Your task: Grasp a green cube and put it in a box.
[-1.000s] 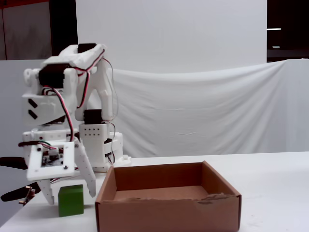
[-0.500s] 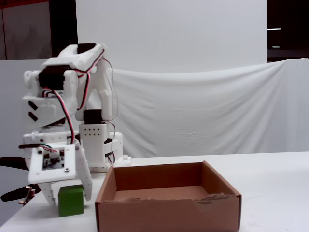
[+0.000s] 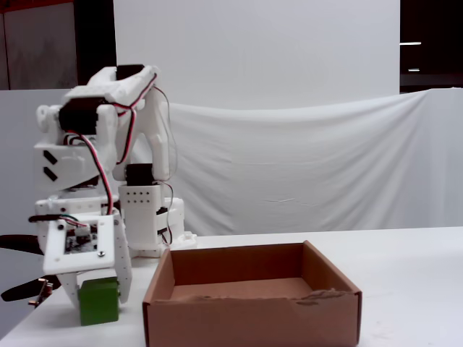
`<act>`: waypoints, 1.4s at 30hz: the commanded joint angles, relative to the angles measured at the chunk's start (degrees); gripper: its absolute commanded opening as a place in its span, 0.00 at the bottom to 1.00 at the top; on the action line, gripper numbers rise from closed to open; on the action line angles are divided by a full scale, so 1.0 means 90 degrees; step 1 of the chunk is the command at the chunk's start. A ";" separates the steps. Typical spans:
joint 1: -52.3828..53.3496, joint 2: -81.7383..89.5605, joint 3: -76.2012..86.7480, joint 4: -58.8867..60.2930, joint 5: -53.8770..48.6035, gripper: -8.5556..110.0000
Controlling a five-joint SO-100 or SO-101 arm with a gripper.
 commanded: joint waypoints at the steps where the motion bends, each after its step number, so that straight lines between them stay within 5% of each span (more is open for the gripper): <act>1: -0.0039 0.0283 -0.0166 -0.0078 -0.0127 0.21; 22: -0.0029 0.1934 -0.0518 0.1064 -0.0039 0.20; 31: -0.1230 0.3271 -0.0605 0.1914 -0.0029 0.20; 42: -0.2607 0.2490 -0.1172 0.1865 0.0059 0.20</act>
